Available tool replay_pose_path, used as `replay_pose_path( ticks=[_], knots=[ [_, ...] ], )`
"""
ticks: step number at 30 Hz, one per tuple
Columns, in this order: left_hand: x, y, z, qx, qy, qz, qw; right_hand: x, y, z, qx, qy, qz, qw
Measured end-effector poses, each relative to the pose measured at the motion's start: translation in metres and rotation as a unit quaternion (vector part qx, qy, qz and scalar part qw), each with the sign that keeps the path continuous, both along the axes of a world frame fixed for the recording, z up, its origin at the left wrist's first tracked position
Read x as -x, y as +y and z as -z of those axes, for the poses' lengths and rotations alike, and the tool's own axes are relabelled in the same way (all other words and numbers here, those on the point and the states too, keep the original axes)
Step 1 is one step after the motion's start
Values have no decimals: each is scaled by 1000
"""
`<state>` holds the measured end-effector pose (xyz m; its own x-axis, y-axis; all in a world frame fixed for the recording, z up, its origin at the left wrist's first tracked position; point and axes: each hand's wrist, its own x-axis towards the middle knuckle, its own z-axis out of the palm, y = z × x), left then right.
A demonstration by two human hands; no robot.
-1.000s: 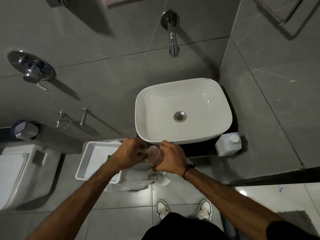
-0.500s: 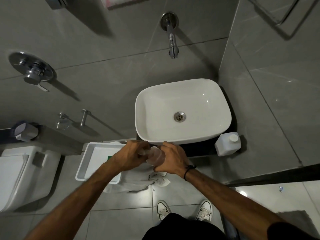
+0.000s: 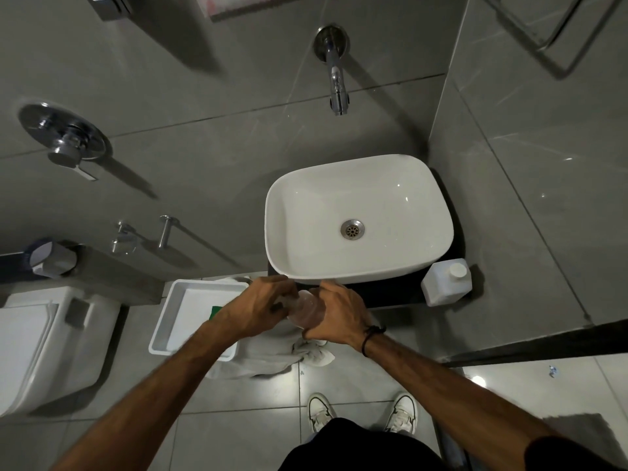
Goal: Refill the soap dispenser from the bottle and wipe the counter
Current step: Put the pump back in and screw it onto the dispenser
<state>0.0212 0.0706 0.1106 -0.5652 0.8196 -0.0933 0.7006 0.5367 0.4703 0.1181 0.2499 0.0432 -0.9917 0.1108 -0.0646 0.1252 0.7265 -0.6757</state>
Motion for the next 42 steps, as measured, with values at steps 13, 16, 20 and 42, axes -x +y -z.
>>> replay_pose_path(
  ticks=[13, 16, 20, 42],
  knots=[
    [4, -6, 5, 48, -21, -43, 998, -2, -1, 1, -25, 20, -24, 999],
    [6, -5, 8, 66, 6, 5, 998, -2, -2, 6, -25, 12, -26, 999],
    [5, -6, 8, 88, 15, 41, 995, -2, -5, 8, -17, -5, -24, 1000],
    [2, -21, -12, -39, -41, -41, 998, -8, -3, 16, 1, -27, -15, 1000]
  ],
)
